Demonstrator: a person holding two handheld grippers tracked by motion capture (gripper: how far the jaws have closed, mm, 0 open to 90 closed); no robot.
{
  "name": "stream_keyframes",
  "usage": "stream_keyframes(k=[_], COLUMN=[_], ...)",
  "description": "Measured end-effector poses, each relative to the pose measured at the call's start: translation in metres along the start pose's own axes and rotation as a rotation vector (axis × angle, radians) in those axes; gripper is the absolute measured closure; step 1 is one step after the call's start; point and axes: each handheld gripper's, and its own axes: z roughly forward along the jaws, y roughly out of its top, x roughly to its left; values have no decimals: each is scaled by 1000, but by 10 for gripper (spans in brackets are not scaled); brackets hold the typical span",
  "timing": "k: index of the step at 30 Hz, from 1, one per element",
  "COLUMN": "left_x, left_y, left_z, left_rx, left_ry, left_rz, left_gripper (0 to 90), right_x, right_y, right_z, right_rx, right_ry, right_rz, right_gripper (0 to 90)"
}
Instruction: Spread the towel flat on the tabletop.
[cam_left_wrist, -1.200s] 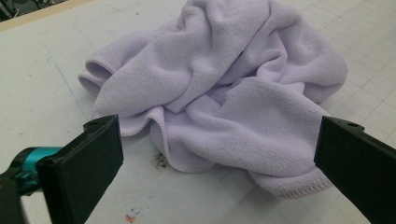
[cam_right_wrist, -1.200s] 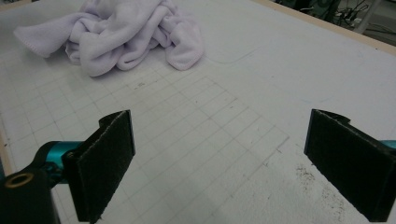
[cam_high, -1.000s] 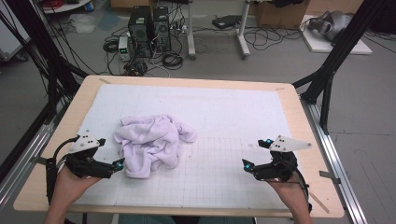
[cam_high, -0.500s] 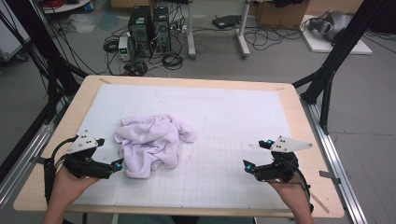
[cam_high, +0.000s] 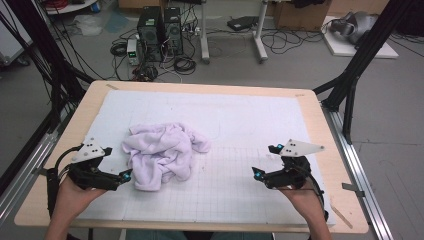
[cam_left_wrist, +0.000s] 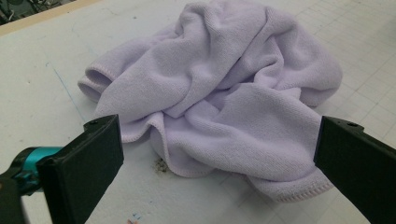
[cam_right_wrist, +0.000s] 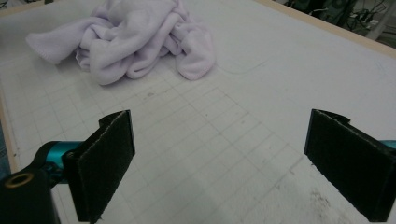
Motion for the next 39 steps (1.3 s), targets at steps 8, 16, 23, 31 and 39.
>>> stream_keyframes(k=[8, 16, 23, 31, 39], left_x=[-1, 0, -1, 0, 7], left_y=[11, 16, 12, 1, -7], left_z=[7, 17, 31, 55, 76], left_rx=[4, 10, -3, 51, 137], left_ry=[-13, -26, -36, -45, -91], left_rz=[16, 12, 21, 12, 22], left_gripper=[20, 27, 84, 167, 435], right_x=[10, 29, 40, 52, 60], right_y=[30, 55, 63, 66, 58], right_z=[35, 75, 103, 139, 180], right_rx=[23, 27, 57, 99, 172], right_ry=[65, 123, 171, 228, 287], right_rz=[-58, -103, -117, -133, -142], right_gripper=[78, 78, 79, 181, 366])
